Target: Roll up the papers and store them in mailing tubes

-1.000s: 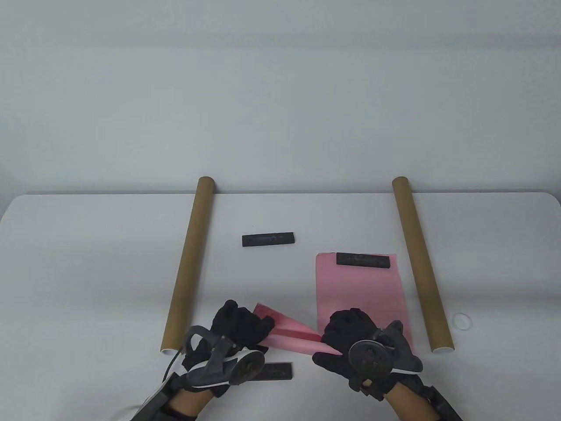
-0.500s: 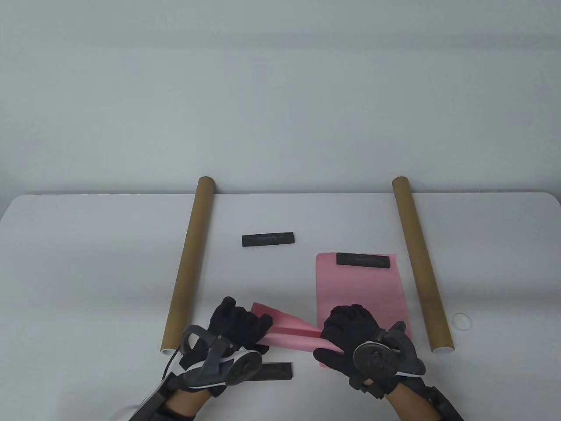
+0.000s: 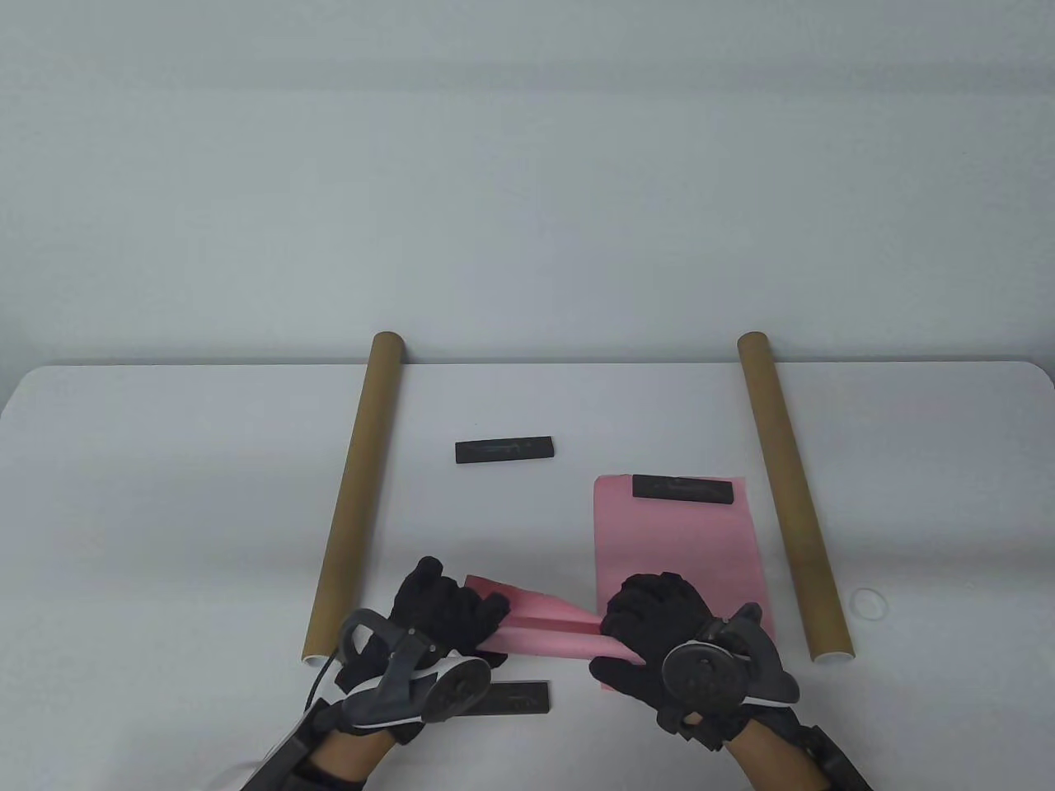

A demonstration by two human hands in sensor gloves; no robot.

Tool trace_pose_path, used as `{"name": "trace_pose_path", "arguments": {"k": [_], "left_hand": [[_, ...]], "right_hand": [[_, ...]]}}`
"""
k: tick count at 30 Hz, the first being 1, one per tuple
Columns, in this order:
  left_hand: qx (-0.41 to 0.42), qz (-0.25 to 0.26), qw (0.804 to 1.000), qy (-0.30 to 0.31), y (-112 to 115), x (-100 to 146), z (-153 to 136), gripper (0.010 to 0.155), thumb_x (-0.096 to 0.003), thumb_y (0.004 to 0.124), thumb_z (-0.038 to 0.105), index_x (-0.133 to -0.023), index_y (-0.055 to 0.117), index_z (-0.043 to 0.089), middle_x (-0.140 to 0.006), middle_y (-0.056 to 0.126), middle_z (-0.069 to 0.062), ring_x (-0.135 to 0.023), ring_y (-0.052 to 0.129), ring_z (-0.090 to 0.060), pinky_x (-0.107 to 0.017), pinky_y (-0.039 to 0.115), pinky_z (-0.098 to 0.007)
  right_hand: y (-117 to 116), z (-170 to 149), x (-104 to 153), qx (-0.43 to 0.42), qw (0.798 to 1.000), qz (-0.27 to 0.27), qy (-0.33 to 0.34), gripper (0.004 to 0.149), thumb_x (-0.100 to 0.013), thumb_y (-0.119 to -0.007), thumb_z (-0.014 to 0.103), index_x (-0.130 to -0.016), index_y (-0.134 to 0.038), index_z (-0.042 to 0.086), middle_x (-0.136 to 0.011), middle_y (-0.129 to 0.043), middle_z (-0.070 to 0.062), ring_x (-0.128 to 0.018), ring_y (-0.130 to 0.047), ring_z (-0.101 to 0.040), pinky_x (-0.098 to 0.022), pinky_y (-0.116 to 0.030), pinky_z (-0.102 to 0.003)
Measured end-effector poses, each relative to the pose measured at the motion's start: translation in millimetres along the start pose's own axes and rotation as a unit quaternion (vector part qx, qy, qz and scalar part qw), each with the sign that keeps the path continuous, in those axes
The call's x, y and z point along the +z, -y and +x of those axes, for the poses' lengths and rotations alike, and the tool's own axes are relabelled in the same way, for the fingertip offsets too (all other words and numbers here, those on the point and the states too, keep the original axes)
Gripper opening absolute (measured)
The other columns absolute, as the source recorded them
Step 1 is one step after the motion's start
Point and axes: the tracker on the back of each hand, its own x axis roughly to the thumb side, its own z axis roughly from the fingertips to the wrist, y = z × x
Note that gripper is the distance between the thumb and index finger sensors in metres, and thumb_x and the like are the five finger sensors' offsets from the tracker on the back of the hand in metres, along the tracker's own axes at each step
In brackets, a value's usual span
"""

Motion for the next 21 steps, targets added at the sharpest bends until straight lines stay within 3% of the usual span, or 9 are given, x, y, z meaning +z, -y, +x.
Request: {"name": "trace_pose_path", "arguments": {"k": [2, 5, 8, 11, 13, 15, 17, 19, 21], "left_hand": [[0.005, -0.005, 1.000, -0.002, 1.3, -0.7, -1.8, 0.058, -0.0350, 0.081, 0.065, -0.083, 0.084, 0.033, -0.052, 0.099, 0.013, -0.052, 0.105, -0.011, -0.072, 0.067, -0.051], [-0.004, -0.004, 1.000, -0.004, 1.9, 0.3, -2.3, 0.060, -0.0352, 0.080, 0.065, -0.086, 0.081, 0.034, -0.061, 0.099, 0.012, -0.061, 0.104, -0.012, -0.072, 0.066, -0.051], [-0.011, 0.002, 1.000, -0.003, 0.9, 0.9, -0.6, 0.063, -0.0363, 0.081, 0.062, -0.092, 0.074, 0.034, -0.077, 0.093, 0.008, -0.073, 0.098, -0.017, -0.073, 0.064, -0.052], [-0.017, 0.009, 1.000, 0.004, -0.9, 1.3, 1.7, 0.060, -0.0362, 0.082, 0.061, -0.089, 0.077, 0.034, -0.070, 0.094, 0.010, -0.067, 0.100, -0.014, -0.072, 0.065, -0.052], [-0.015, 0.001, 1.000, 0.004, 0.5, 0.2, 0.8, 0.058, -0.0357, 0.082, 0.063, -0.086, 0.081, 0.034, -0.062, 0.097, 0.011, -0.059, 0.102, -0.012, -0.072, 0.066, -0.051], [-0.005, -0.006, 1.000, 0.001, 2.6, -0.5, -1.4, 0.057, -0.0353, 0.081, 0.064, -0.084, 0.083, 0.033, -0.056, 0.099, 0.012, -0.054, 0.104, -0.011, -0.071, 0.067, -0.051], [0.002, -0.018, 1.000, -0.004, 5.4, -1.3, -4.3, 0.058, -0.0353, 0.080, 0.065, -0.083, 0.084, 0.033, -0.055, 0.100, 0.012, -0.053, 0.105, -0.011, -0.071, 0.068, -0.051], [-0.003, -0.022, 1.000, -0.006, 7.5, -0.9, -4.9, 0.059, -0.0353, 0.079, 0.065, -0.085, 0.082, 0.033, -0.059, 0.099, 0.012, -0.056, 0.104, -0.011, -0.072, 0.067, -0.051], [-0.012, -0.018, 1.000, -0.007, 7.4, 0.2, -3.9, 0.065, -0.0361, 0.079, 0.064, -0.092, 0.074, 0.032, -0.074, 0.095, 0.009, -0.069, 0.100, -0.015, -0.072, 0.066, -0.051]], "right_hand": [[0.4, 2.4, -0.7, 0.032, 0.999, 0.004, 0.007, 0.064, -0.042, -0.089, 0.053, -0.092, -0.081, 0.014, -0.100, -0.079, -0.016, -0.095, -0.077, -0.051, -0.065, -0.064, -0.072], [1.5, 5.2, -0.6, 0.042, 0.999, 0.001, 0.013, 0.055, -0.045, -0.088, 0.048, -0.090, -0.082, 0.018, -0.099, -0.081, -0.014, -0.095, -0.078, -0.050, -0.065, -0.065, -0.071], [0.1, 3.5, -1.4, 0.018, 1.000, 0.010, 0.008, 0.053, -0.045, -0.084, 0.054, -0.080, -0.091, 0.015, -0.091, -0.090, -0.014, -0.091, -0.083, -0.049, -0.064, -0.066, -0.071], [-2.1, 1.4, -1.3, 0.010, 1.000, 0.022, 0.009, 0.057, -0.044, -0.078, 0.061, -0.071, -0.097, 0.015, -0.083, -0.097, -0.012, -0.087, -0.089, -0.046, -0.063, -0.068, -0.071], [-1.9, 0.4, -1.0, 0.006, 1.000, 0.015, 0.004, 0.061, -0.043, -0.080, 0.062, -0.077, -0.094, 0.013, -0.088, -0.093, -0.014, -0.089, -0.086, -0.048, -0.063, -0.067, -0.071], [-0.8, 1.5, -0.9, 0.026, 1.000, 0.007, 0.003, 0.062, -0.042, -0.089, 0.054, -0.089, -0.085, 0.014, -0.097, -0.084, -0.016, -0.093, -0.080, -0.050, -0.064, -0.065, -0.072], [1.0, 5.1, -0.1, 0.067, 0.998, -0.003, 0.012, 0.061, -0.042, -0.092, 0.047, -0.093, -0.081, 0.016, -0.100, -0.080, -0.015, -0.095, -0.078, -0.050, -0.065, -0.065, -0.072], [1.7, 6.2, 0.0, 0.059, 0.998, -0.008, 0.014, 0.057, -0.043, -0.091, 0.045, -0.092, -0.082, 0.018, -0.100, -0.081, -0.014, -0.095, -0.078, -0.049, -0.065, -0.065, -0.071], [1.1, 5.4, -0.7, 0.039, 0.999, -0.003, 0.010, 0.053, -0.044, -0.089, 0.047, -0.089, -0.085, 0.017, -0.097, -0.084, -0.014, -0.094, -0.080, -0.049, -0.065, -0.065, -0.071]]}}
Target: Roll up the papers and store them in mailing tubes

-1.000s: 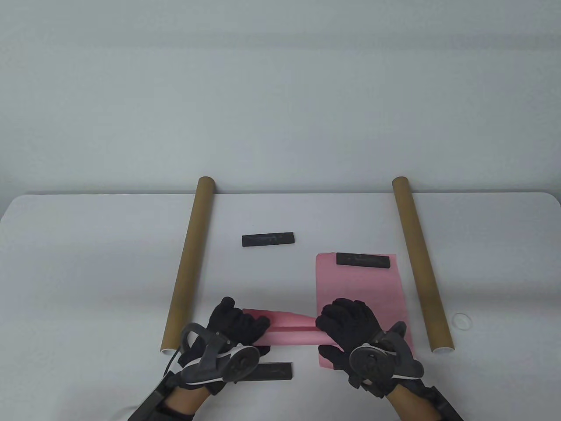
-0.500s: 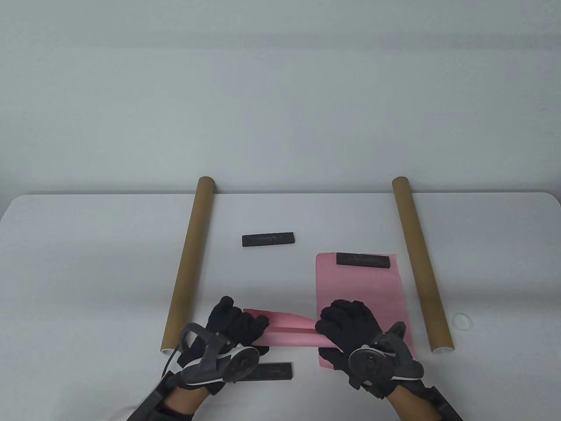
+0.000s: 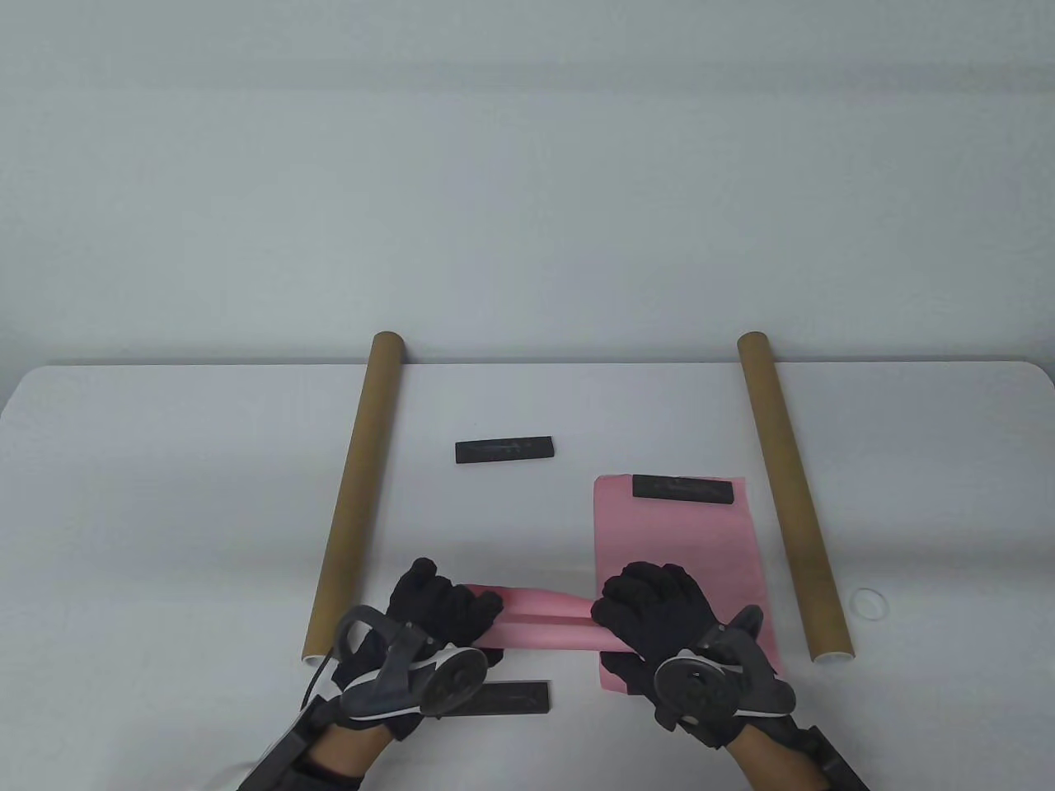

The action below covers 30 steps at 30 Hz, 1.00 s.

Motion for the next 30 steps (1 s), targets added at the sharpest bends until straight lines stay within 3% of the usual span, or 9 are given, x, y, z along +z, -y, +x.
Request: {"name": "trace_pose_path", "arguments": {"k": [2, 5, 7, 10, 13, 16, 19, 24, 30], "left_hand": [[-0.001, 0.012, 1.000, 0.004, -2.3, 0.6, 1.2, 0.066, -0.0371, 0.081, 0.060, -0.096, 0.068, 0.032, -0.081, 0.089, 0.007, -0.074, 0.096, -0.016, -0.073, 0.064, -0.052], [0.004, 0.021, 1.000, 0.008, -4.8, 0.6, 2.3, 0.065, -0.0368, 0.082, 0.060, -0.094, 0.070, 0.032, -0.074, 0.092, 0.009, -0.068, 0.098, -0.014, -0.072, 0.065, -0.052], [0.008, 0.014, 1.000, 0.012, -3.2, 0.0, 2.1, 0.063, -0.0359, 0.081, 0.062, -0.091, 0.074, 0.032, -0.065, 0.095, 0.011, -0.060, 0.102, -0.011, -0.072, 0.067, -0.051], [0.027, -0.003, 1.000, 0.007, 0.5, -1.4, -0.7, 0.061, -0.0356, 0.080, 0.064, -0.088, 0.078, 0.031, -0.057, 0.098, 0.012, -0.053, 0.104, -0.010, -0.071, 0.068, -0.050], [0.020, -0.009, 1.000, 0.002, 1.7, -1.3, -0.9, 0.065, -0.0359, 0.079, 0.064, -0.092, 0.073, 0.031, -0.064, 0.097, 0.011, -0.059, 0.103, -0.012, -0.072, 0.068, -0.050], [0.007, 0.007, 1.000, 0.004, -0.3, -0.6, 0.6, 0.066, -0.0374, 0.081, 0.060, -0.096, 0.067, 0.032, -0.082, 0.089, 0.007, -0.074, 0.097, -0.016, -0.073, 0.065, -0.052], [0.007, 0.010, 1.000, 0.008, -1.5, -1.0, 0.8, 0.063, -0.0369, 0.081, 0.061, -0.092, 0.071, 0.032, -0.072, 0.092, 0.009, -0.066, 0.099, -0.013, -0.071, 0.067, -0.050], [0.021, -0.004, 1.000, 0.007, 1.5, -2.0, -1.7, 0.059, -0.0359, 0.079, 0.064, -0.086, 0.081, 0.032, -0.056, 0.099, 0.012, -0.050, 0.105, -0.010, -0.070, 0.071, -0.048], [0.005, 0.001, 1.000, 0.006, 2.2, -1.6, 0.3, 0.062, -0.0370, 0.079, 0.062, -0.092, 0.073, 0.033, -0.076, 0.093, 0.008, -0.069, 0.099, -0.014, -0.071, 0.068, -0.050]], "right_hand": [[-1.0, -1.3, -0.4, -0.008, 1.000, 0.009, 0.000, 0.052, -0.044, -0.085, 0.053, -0.080, -0.092, 0.015, -0.090, -0.091, -0.013, -0.091, -0.084, -0.048, -0.064, -0.067, -0.071], [-2.7, -4.1, -0.6, -0.031, 0.999, 0.022, -0.003, 0.057, -0.043, -0.079, 0.061, -0.070, -0.099, 0.015, -0.081, -0.098, -0.012, -0.085, -0.091, -0.046, -0.063, -0.069, -0.070], [-2.0, -4.5, -0.3, -0.034, 0.999, 0.019, -0.007, 0.060, -0.043, -0.080, 0.062, -0.075, -0.096, 0.013, -0.086, -0.094, -0.014, -0.088, -0.087, -0.048, -0.063, -0.068, -0.071], [1.0, -0.5, 0.3, 0.011, 1.000, 0.002, -0.001, 0.062, -0.043, -0.089, 0.050, -0.093, -0.082, 0.015, -0.099, -0.082, -0.016, -0.093, -0.080, -0.050, -0.064, -0.066, -0.071], [2.0, 1.9, 0.9, 0.017, 1.000, -0.008, 0.005, 0.056, -0.044, -0.090, 0.045, -0.092, -0.083, 0.018, -0.099, -0.082, -0.014, -0.094, -0.080, -0.048, -0.065, -0.066, -0.071], [-0.8, -1.8, -0.3, -0.008, 1.000, 0.008, -0.001, 0.053, -0.045, -0.086, 0.052, -0.082, -0.091, 0.015, -0.092, -0.089, -0.013, -0.091, -0.084, -0.047, -0.064, -0.067, -0.070], [-2.6, -2.7, -0.5, -0.023, 1.000, 0.021, 0.002, 0.057, -0.044, -0.080, 0.060, -0.073, -0.097, 0.015, -0.084, -0.096, -0.012, -0.086, -0.090, -0.046, -0.063, -0.070, -0.070], [2.5, 2.1, 0.4, 0.023, 1.000, -0.007, 0.006, 0.062, -0.043, -0.088, 0.050, -0.094, -0.081, 0.015, -0.099, -0.081, -0.015, -0.093, -0.080, -0.049, -0.065, -0.067, -0.070], [1.1, 1.6, -0.5, 0.018, 1.000, 0.003, 0.008, 0.053, -0.045, -0.086, 0.051, -0.085, -0.090, 0.017, -0.094, -0.087, -0.013, -0.092, -0.083, -0.047, -0.065, -0.067, -0.070]]}}
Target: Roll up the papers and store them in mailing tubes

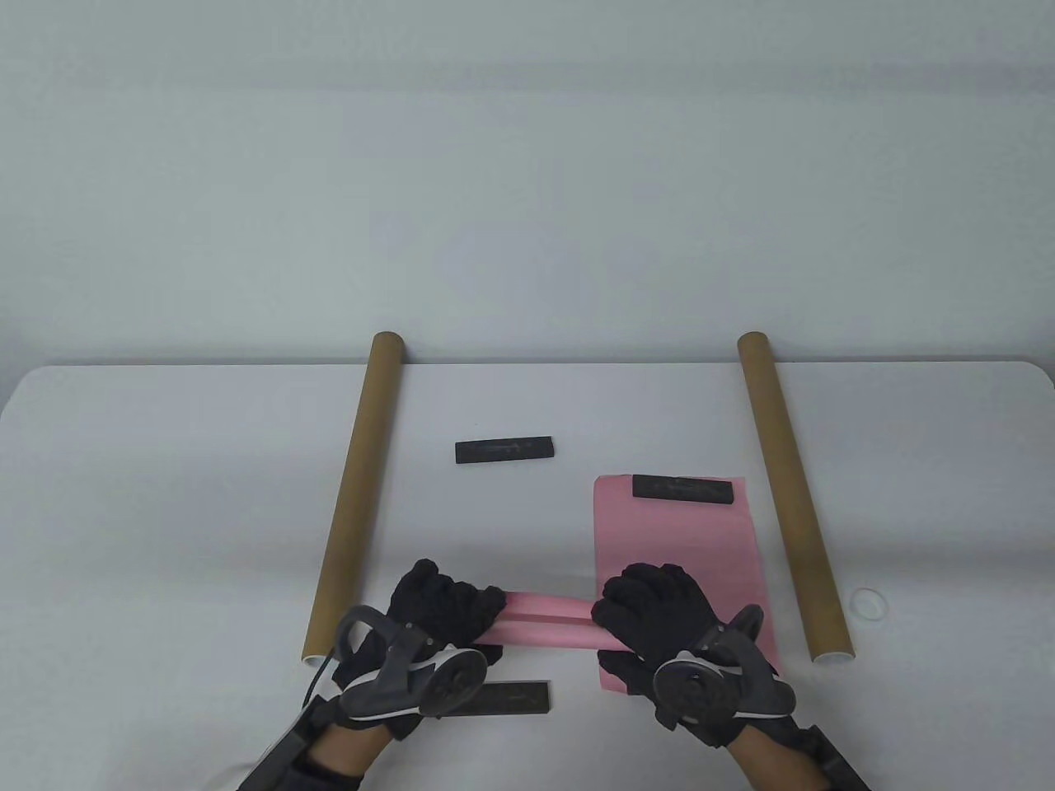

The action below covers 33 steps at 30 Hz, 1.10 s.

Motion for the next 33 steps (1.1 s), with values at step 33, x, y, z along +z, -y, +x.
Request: {"name": "trace_pose_path", "arguments": {"k": [33], "left_hand": [[0.014, -0.010, 1.000, 0.003, 3.3, -0.6, 2.2, 0.059, -0.0355, 0.079, 0.065, -0.085, 0.082, 0.032, -0.060, 0.100, 0.011, -0.054, 0.105, -0.010, -0.070, 0.072, -0.048]], "right_hand": [[3.6, 0.0, -0.4, -0.006, 1.000, 0.003, 0.000, 0.063, -0.043, -0.083, 0.060, -0.086, -0.089, 0.014, -0.093, -0.088, -0.014, -0.090, -0.084, -0.049, -0.064, -0.069, -0.069]]}}
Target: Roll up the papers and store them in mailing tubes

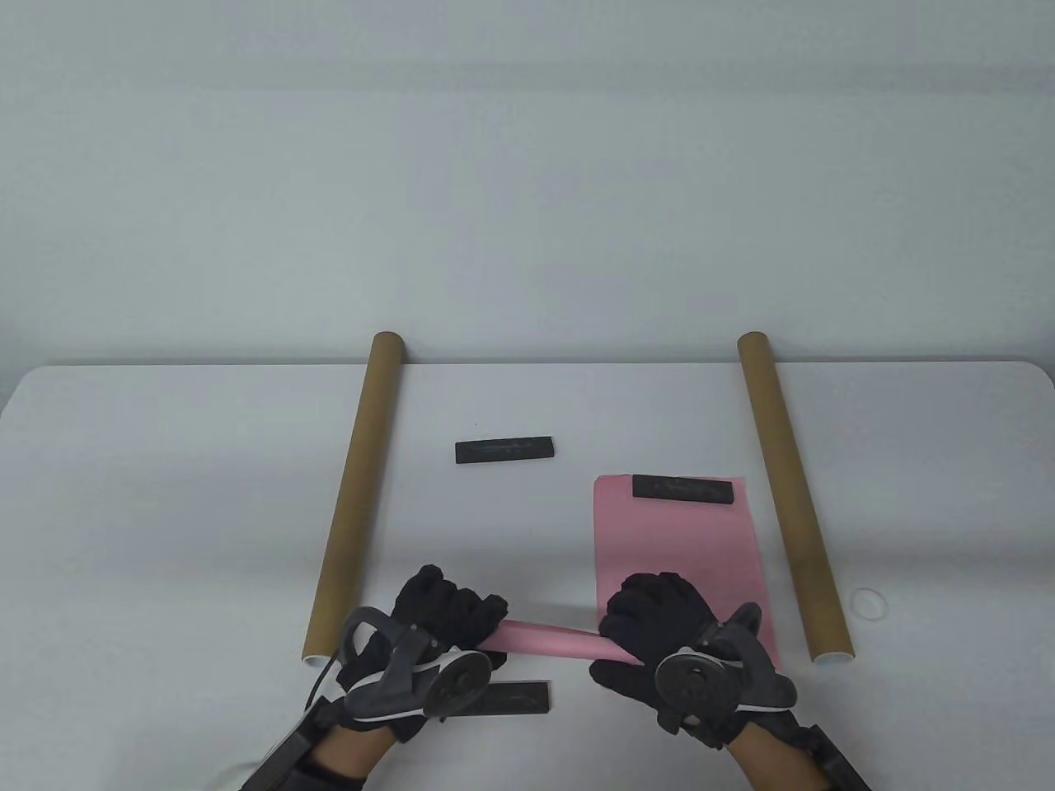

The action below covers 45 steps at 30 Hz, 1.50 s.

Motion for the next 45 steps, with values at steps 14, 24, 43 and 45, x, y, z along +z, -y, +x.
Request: {"name": "trace_pose_path", "arguments": {"k": [14, 24, 43, 45], "left_hand": [[0.002, 0.006, 1.000, -0.001, -2.4, 0.3, -0.8, 0.058, -0.0351, 0.079, 0.065, -0.083, 0.083, 0.032, -0.059, 0.100, 0.011, -0.053, 0.106, -0.010, -0.070, 0.072, -0.048], [-0.021, 0.031, 0.999, -0.004, -6.8, 1.9, 2.7, 0.060, -0.0363, 0.082, 0.061, -0.089, 0.076, 0.033, -0.072, 0.095, 0.009, -0.067, 0.101, -0.014, -0.071, 0.068, -0.050], [0.018, -0.005, 1.000, -0.003, 1.1, -1.0, -1.1, 0.059, -0.0348, 0.079, 0.066, -0.083, 0.084, 0.031, -0.057, 0.101, 0.011, -0.052, 0.107, -0.011, -0.071, 0.070, -0.050], [0.005, -0.001, 1.000, -0.003, 1.5, 0.1, -0.7, 0.063, -0.0349, 0.079, 0.066, -0.089, 0.079, 0.032, -0.066, 0.099, 0.010, -0.062, 0.105, -0.013, -0.072, 0.067, -0.051]], "right_hand": [[-0.3, -1.1, 0.1, -0.022, 1.000, -0.003, -0.005, 0.063, -0.042, -0.082, 0.061, -0.083, -0.091, 0.014, -0.089, -0.092, -0.014, -0.087, -0.088, -0.047, -0.063, -0.070, -0.069], [-0.9, -4.5, -1.3, -0.074, 0.997, 0.021, -0.011, 0.056, -0.043, -0.079, 0.063, -0.064, -0.100, 0.016, -0.066, -0.105, -0.010, -0.071, -0.101, -0.042, -0.059, -0.076, -0.067], [-0.2, 0.1, -0.7, -0.007, 1.000, 0.005, -0.010, 0.064, -0.043, -0.089, 0.053, -0.093, -0.082, 0.014, -0.096, -0.084, -0.014, -0.091, -0.083, -0.048, -0.064, -0.069, -0.070], [-0.4, 1.0, -1.4, -0.014, 1.000, 0.013, -0.007, 0.058, -0.044, -0.088, 0.052, -0.089, -0.086, 0.016, -0.093, -0.088, -0.013, -0.089, -0.086, -0.047, -0.063, -0.070, -0.069]]}}
